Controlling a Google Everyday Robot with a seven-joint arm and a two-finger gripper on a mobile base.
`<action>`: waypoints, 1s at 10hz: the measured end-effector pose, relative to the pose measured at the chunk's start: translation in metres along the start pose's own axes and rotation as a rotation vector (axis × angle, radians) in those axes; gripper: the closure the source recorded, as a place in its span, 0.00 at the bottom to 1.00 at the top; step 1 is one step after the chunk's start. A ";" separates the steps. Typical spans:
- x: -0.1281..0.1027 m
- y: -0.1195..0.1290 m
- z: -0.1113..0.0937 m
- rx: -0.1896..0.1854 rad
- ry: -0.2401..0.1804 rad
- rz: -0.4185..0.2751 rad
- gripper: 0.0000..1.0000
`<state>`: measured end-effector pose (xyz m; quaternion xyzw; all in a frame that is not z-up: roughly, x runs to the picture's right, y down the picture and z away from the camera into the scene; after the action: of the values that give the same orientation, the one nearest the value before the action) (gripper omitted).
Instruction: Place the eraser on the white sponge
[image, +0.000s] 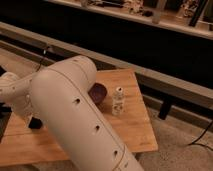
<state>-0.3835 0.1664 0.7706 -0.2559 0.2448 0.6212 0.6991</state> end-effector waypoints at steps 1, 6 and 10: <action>-0.001 0.007 0.001 -0.043 -0.002 -0.021 0.35; -0.009 0.009 0.016 -0.144 -0.033 -0.079 0.35; -0.015 0.007 0.015 -0.103 -0.090 -0.114 0.52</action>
<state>-0.3919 0.1664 0.7916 -0.2768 0.1657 0.6031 0.7295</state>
